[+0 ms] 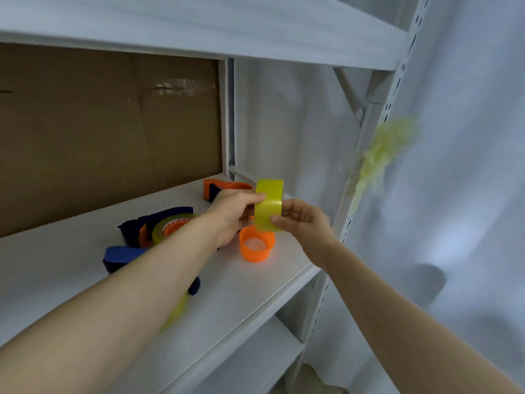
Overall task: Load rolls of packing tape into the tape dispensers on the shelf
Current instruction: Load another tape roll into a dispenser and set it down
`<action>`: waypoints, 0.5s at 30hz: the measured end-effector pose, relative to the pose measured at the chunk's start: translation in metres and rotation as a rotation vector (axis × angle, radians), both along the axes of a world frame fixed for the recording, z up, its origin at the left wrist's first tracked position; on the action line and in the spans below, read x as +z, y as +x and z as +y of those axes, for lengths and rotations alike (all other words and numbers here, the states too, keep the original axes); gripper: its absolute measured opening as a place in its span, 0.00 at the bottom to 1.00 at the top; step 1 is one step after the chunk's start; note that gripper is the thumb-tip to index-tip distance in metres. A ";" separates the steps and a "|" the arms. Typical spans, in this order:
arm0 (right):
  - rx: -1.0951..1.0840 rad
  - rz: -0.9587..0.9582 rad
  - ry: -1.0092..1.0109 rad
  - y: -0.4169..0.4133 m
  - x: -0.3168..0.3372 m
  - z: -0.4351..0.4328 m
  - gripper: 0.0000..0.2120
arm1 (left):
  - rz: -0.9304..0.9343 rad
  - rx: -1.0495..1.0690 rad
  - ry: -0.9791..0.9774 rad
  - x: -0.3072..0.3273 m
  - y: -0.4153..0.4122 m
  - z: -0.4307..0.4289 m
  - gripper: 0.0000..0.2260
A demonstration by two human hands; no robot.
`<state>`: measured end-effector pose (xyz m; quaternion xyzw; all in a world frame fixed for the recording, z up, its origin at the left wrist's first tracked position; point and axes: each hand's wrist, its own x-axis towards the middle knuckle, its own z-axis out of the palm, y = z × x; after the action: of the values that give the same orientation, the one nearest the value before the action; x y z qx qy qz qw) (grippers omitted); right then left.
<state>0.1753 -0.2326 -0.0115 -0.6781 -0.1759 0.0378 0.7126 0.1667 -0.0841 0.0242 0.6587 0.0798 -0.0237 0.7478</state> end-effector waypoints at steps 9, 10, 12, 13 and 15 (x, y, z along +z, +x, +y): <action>0.213 0.176 0.123 0.073 -0.004 0.004 0.06 | -0.046 0.112 0.095 -0.009 0.036 -0.001 0.09; 0.247 0.163 0.120 0.080 -0.004 0.005 0.08 | -0.047 0.138 0.089 -0.011 0.039 -0.002 0.10; 0.300 0.134 0.107 0.093 -0.004 0.004 0.10 | -0.055 0.209 0.074 -0.011 0.041 -0.006 0.09; 0.310 0.129 0.107 0.098 -0.004 0.003 0.09 | -0.053 0.263 0.069 -0.010 0.043 -0.010 0.09; 0.263 0.108 0.101 0.109 -0.006 -0.003 0.06 | -0.024 0.426 0.098 -0.013 0.047 -0.020 0.12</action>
<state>0.2840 -0.2353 -0.0170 -0.6095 -0.2264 0.1583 0.7431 0.2136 -0.1040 0.0107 0.6628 0.2094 0.1465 0.7038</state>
